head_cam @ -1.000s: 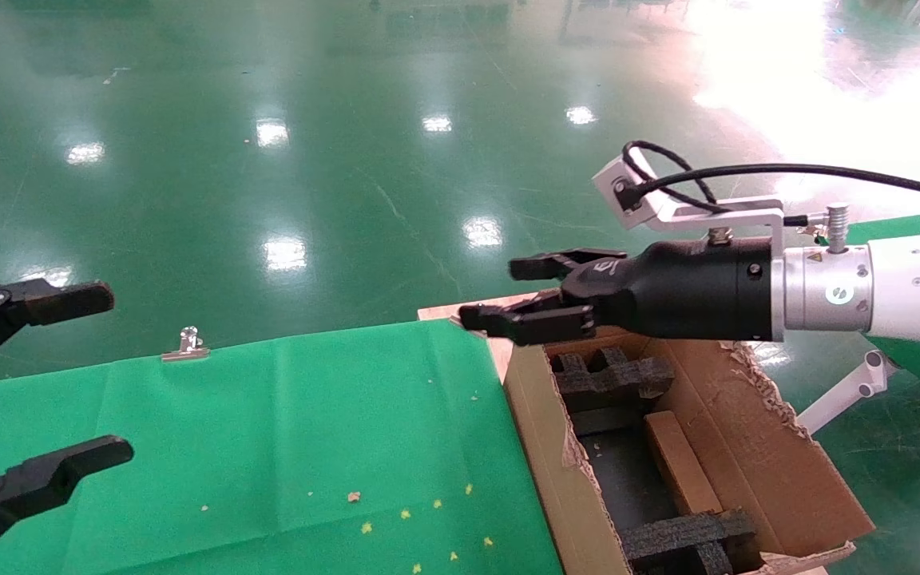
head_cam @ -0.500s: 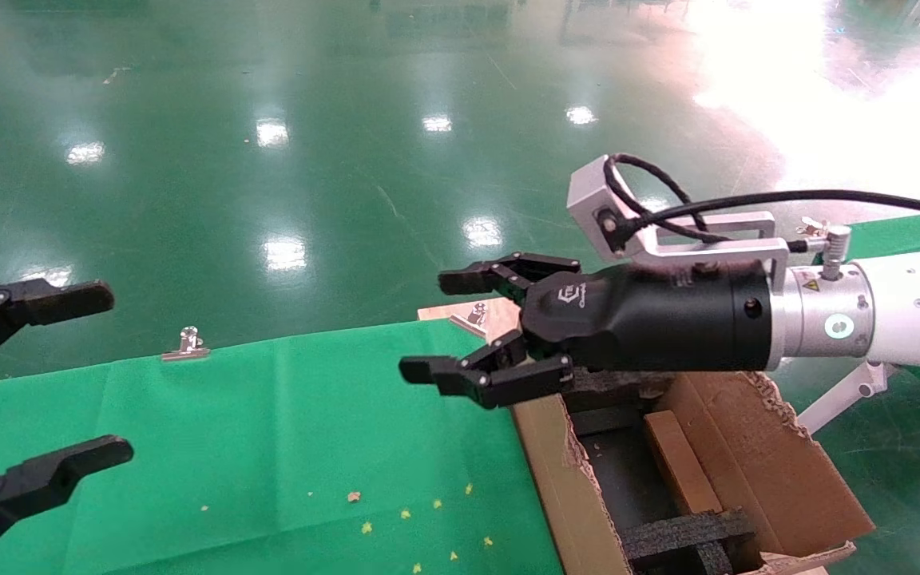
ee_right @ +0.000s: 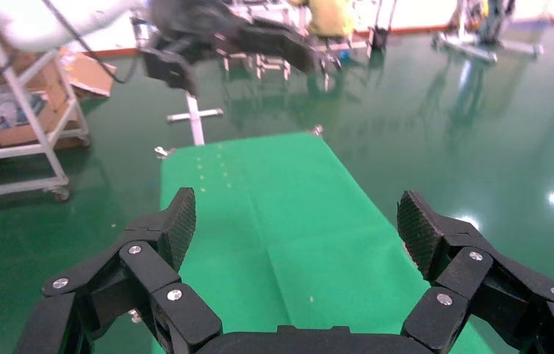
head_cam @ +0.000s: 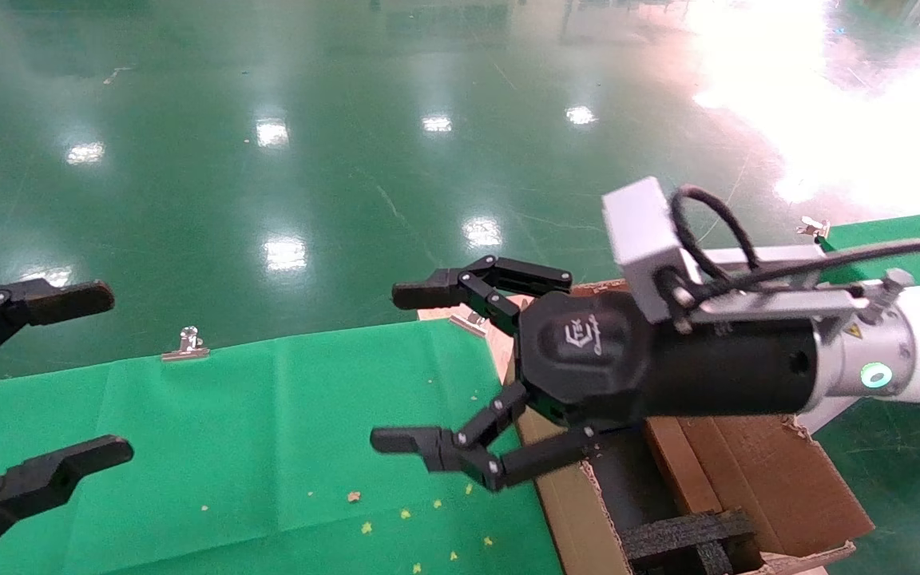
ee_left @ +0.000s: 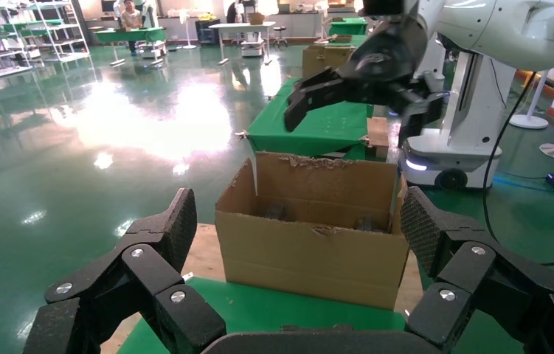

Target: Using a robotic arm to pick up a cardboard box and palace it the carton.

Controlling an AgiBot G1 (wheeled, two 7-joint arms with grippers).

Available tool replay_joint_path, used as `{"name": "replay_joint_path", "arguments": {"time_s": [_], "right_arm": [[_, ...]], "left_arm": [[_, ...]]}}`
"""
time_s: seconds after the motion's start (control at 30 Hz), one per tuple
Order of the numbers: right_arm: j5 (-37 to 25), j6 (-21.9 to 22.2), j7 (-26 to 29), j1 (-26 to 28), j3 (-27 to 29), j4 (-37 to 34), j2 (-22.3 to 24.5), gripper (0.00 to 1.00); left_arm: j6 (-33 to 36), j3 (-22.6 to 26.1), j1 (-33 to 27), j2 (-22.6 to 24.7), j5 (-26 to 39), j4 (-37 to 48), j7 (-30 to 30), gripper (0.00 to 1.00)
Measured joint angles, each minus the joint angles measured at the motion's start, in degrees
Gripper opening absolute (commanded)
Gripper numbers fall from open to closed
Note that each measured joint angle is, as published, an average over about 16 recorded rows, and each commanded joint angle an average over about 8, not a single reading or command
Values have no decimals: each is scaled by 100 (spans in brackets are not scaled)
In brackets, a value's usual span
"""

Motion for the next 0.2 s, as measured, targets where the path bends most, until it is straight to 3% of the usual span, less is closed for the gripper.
{"name": "replay_joint_path", "arguments": {"time_s": [0.2], "right_arm": [[65, -230, -251, -220, 353, 8, -91, 100]], "left_arm": [[0, 0, 0, 0, 0, 0, 0, 100]]}}
